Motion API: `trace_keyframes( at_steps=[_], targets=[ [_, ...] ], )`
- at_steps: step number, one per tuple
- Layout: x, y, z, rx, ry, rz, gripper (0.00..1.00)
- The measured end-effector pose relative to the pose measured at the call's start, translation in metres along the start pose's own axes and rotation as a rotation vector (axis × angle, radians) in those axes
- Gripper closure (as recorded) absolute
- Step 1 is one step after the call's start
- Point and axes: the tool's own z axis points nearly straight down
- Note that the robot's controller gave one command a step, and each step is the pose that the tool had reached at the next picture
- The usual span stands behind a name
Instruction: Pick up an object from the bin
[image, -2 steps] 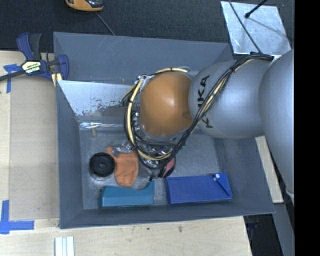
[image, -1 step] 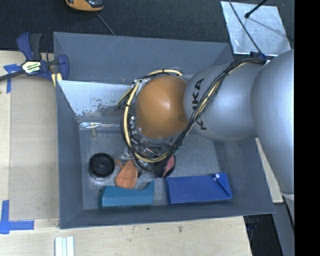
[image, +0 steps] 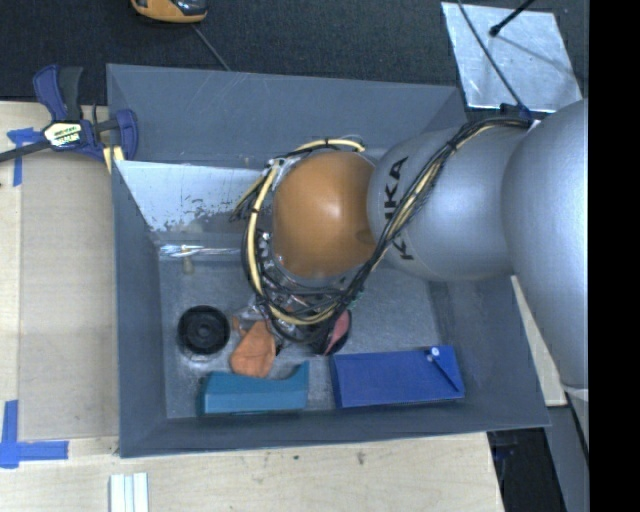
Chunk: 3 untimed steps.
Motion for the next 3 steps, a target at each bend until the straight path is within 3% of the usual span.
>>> trace_keyframes(
  at_steps=[3],
  targets=[
    [0.001, 0.001, -0.019, -0.003, 0.005, 0.002, 1.00]
  ],
)
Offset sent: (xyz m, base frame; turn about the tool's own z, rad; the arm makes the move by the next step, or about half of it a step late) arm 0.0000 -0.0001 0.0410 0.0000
